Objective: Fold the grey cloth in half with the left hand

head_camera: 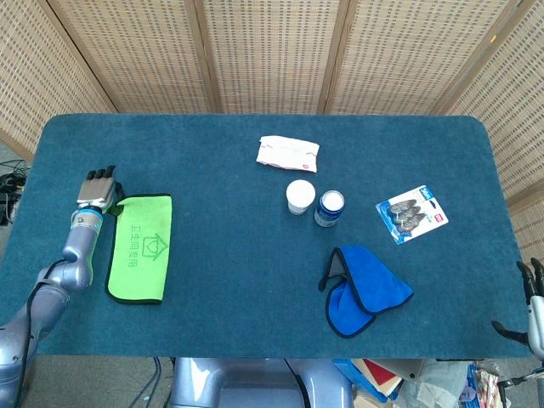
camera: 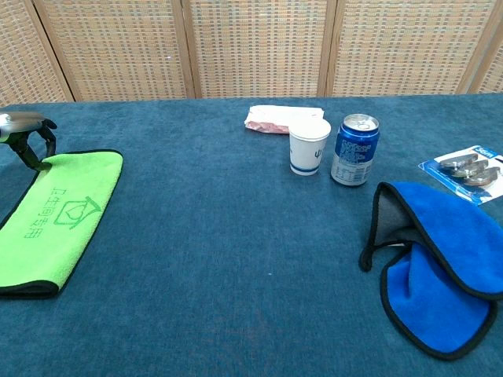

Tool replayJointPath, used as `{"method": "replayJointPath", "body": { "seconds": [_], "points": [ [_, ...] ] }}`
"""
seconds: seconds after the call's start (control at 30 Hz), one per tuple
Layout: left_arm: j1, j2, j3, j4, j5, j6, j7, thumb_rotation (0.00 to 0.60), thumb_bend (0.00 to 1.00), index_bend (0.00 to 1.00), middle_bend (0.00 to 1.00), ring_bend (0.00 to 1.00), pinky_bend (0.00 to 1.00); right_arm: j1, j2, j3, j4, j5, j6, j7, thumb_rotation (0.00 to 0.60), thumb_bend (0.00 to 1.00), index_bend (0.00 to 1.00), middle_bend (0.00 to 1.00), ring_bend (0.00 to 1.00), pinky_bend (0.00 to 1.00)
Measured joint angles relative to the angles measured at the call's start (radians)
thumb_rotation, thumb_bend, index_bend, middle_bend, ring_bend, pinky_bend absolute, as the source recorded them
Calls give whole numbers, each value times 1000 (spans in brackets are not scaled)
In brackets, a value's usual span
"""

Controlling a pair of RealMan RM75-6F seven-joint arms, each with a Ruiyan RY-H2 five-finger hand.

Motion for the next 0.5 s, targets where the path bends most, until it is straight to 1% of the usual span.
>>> {"method": "replayJointPath", "body": {
  "seconds": [0.07,0.1,0.13,0.2,0.23,0.27,0.33,0.37,0.5],
  "points": [
    [-2,-3,-3,11,-2,-10,0,600,591,599,0,0,0,1,-1,0,0,1,-1,-2,600,0,12,0,0,0],
    [-3,-6,-4,17,-2,-15,0,600,591,564,0,0,0,1,-1,0,0,1,-1,-3,600,0,12,0,0,0],
    [-4,-8,-5,21,-2,-18,0,600,591,498,0,0,0,1,-2,0,0,1,-2,-4,600,0,12,0,0,0],
    [-6,-12,-7,29,-1,-22,0,600,591,162,0,0,0,2,-2,0,0,3,-2,-5,600,0,12,0,0,0],
    [-7,-14,-7,34,-1,-27,0,600,591,73,0,0,0,2,-2,0,-1,4,-2,-5,600,0,12,0,0,0],
    [-7,-16,-8,36,0,-30,-1,600,591,7,0,0,0,2,-2,0,-1,4,-2,-6,600,0,12,0,0,0],
    [-8,-16,-11,36,2,-32,-8,600,582,0,0,0,0,2,-2,0,-1,4,-3,-6,600,0,12,0,0,0],
    [-8,-16,-13,34,4,-31,-12,600,557,0,0,0,0,2,-2,0,-1,5,-3,-6,600,0,12,0,0,0],
    [-2,-7,-19,14,17,-3,-40,600,400,0,0,0,0,2,-2,-1,-1,3,-3,-6,600,0,12,0,0,0]
  ]
}}
